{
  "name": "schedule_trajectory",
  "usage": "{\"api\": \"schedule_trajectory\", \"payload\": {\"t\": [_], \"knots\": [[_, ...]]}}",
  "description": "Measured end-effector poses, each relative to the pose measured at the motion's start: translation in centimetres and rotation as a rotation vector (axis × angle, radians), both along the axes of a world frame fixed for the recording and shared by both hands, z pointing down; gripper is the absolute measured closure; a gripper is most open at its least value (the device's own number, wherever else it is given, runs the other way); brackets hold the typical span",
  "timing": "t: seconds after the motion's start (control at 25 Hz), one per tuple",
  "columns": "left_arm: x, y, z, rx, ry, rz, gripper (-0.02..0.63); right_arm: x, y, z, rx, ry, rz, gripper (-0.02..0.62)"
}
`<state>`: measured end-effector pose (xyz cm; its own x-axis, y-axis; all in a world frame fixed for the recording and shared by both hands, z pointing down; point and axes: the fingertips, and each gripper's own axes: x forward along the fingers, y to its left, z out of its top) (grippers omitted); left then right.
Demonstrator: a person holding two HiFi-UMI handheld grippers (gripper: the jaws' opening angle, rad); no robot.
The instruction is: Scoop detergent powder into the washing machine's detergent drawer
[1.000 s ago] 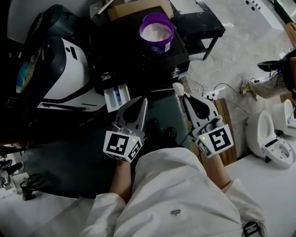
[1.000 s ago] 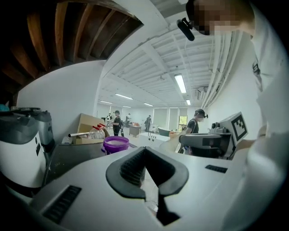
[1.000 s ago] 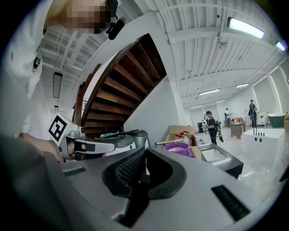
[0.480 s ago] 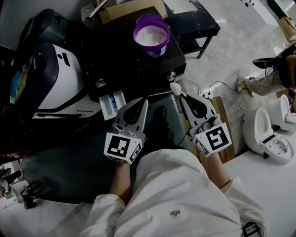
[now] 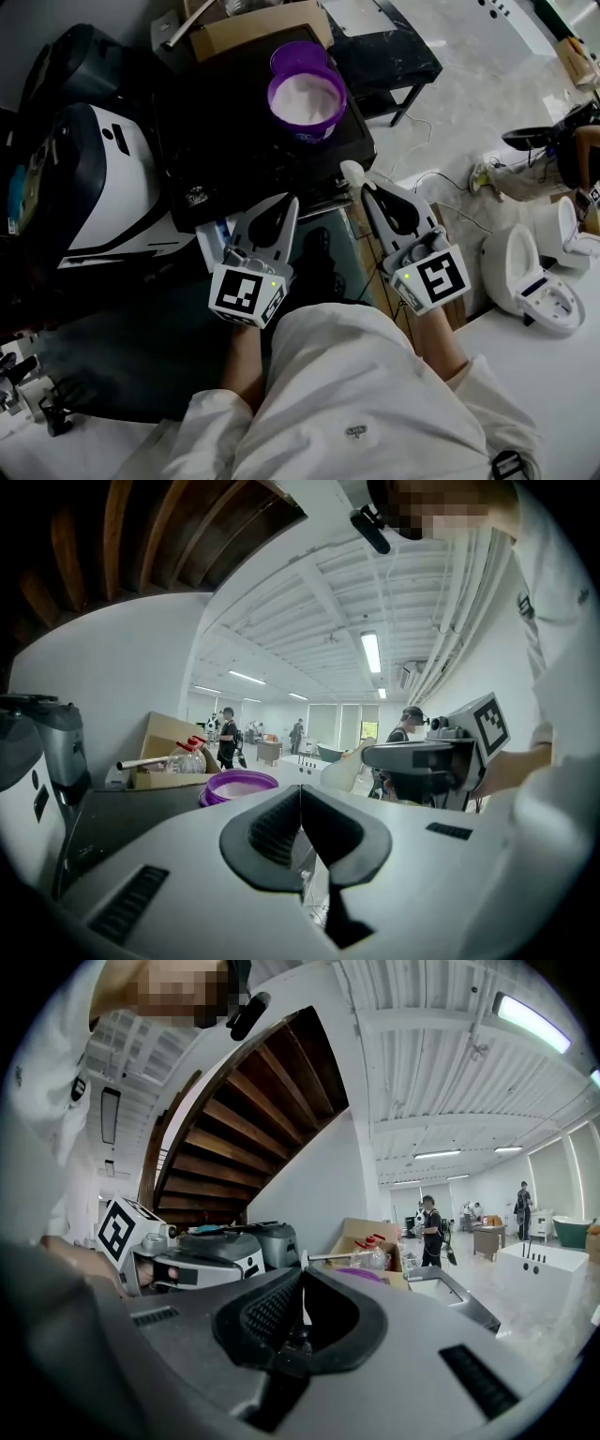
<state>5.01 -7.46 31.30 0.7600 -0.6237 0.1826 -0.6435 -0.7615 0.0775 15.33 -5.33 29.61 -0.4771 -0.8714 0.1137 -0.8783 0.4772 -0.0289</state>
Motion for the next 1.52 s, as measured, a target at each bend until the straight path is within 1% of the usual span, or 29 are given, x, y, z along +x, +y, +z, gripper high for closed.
{"api": "schedule_trajectory", "payload": {"t": [0.24,0.52,0.64,0.8,1.04,1.32,1.52], "knots": [[0.0,-3.9,0.3,-0.010,-0.002,-0.004,0.586,0.0,-4.2,-0.3,-0.007,0.003,0.006,0.581],[-0.1,-7.1,1.0,-0.023,-0.008,0.007,0.586,0.4,-7.7,-0.6,-0.005,0.054,0.008,0.581],[-0.3,-8.4,1.2,-0.032,0.001,0.006,0.586,0.3,-9.2,-0.9,-0.007,0.057,0.015,0.581],[-0.2,-10.0,1.6,-0.042,0.010,0.012,0.586,0.4,-11.4,-0.8,0.010,0.113,0.001,0.581],[-0.4,-11.8,2.2,-0.051,0.014,0.026,0.586,-0.7,-14.3,-0.2,-0.023,0.110,0.006,0.581],[-0.7,-13.4,3.3,-0.075,0.007,0.032,0.586,-1.6,-17.0,1.0,-0.053,0.155,-0.025,0.581],[-0.7,-14.2,3.9,-0.096,0.005,0.031,0.586,-1.8,-19.2,1.9,-0.081,0.208,-0.075,0.581]]}}
